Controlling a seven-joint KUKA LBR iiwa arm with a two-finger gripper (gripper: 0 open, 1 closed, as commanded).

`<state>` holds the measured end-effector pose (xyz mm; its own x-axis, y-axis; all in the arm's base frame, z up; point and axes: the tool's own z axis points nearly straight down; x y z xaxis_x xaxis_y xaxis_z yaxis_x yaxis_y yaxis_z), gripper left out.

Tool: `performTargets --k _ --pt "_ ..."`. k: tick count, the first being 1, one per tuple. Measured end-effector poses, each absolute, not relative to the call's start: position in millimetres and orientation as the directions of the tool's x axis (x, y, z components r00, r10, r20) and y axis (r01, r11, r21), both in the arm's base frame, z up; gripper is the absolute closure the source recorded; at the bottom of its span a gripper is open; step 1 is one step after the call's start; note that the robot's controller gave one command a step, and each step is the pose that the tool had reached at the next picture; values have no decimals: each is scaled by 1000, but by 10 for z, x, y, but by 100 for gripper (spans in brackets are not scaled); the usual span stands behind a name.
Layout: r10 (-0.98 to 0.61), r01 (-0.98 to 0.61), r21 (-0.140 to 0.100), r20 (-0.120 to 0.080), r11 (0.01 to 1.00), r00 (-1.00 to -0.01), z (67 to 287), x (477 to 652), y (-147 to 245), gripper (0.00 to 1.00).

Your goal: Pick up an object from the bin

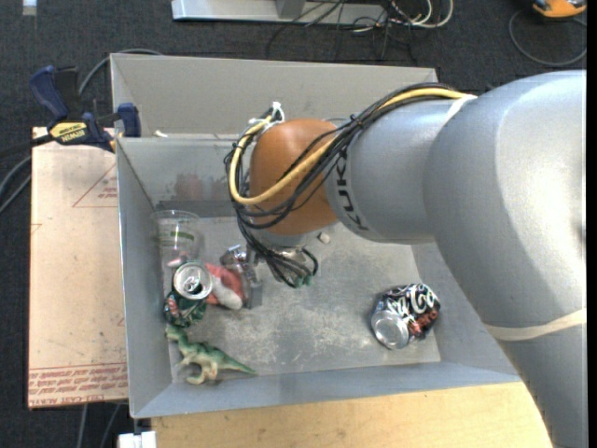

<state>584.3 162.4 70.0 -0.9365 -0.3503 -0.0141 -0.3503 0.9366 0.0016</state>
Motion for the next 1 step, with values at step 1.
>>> performTargets --k 1 --pt "-361 -361 2 -14 933 -933 1790 5846 1559 100"
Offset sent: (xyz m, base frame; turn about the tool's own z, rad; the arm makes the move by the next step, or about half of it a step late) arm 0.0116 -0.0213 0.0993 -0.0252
